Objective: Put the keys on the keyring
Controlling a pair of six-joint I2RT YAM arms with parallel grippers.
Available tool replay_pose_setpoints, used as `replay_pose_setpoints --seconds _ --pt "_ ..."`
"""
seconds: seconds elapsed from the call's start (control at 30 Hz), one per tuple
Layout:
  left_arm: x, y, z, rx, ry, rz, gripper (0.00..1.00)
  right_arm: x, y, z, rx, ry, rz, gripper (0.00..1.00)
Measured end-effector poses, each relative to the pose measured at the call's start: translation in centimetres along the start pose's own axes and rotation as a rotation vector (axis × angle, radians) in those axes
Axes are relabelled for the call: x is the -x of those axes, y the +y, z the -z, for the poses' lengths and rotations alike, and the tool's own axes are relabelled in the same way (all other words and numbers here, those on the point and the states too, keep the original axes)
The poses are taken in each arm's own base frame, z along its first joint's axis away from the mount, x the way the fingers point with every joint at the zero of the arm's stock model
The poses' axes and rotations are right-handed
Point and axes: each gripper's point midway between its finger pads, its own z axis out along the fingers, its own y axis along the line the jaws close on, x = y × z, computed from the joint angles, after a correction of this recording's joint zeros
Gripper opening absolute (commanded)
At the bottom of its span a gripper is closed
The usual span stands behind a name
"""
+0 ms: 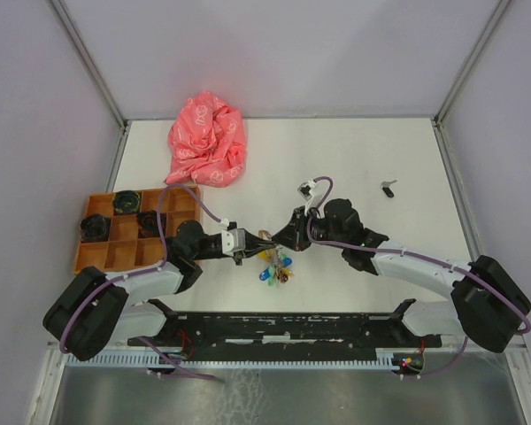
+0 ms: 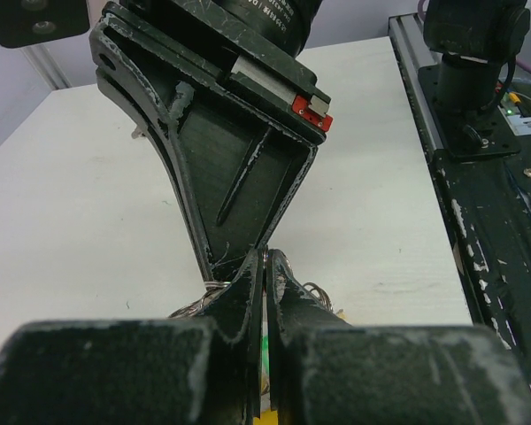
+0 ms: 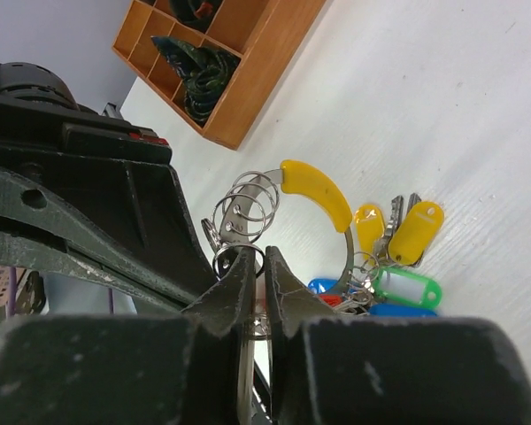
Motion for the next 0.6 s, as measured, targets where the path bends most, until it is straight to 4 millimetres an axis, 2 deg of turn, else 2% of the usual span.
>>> replay_pose_setpoints --seconds 0.07,0.23,0.43,0.6 --pt "0.0 0.0 0.0 -0.001 0.001 0.001 0.03 -0.1 -0.1 0.0 -0.002 0.003 0.009 0.01" --pt "-0.2 -0.1 0.0 0.000 0.008 0.010 0.09 0.0 -0.6 0.7 -0.038 0.018 0.091 0.01" --pt "0.0 0.4 0.1 0.023 0.005 0.001 0.21 1.8 -0.5 2.0 -0.087 0.035 0.290 0.01" --pt "0.6 1.4 0.3 0.084 -0.003 -0.022 0.26 2.7 -0.9 2.7 -0.123 0.090 0.461 0.01"
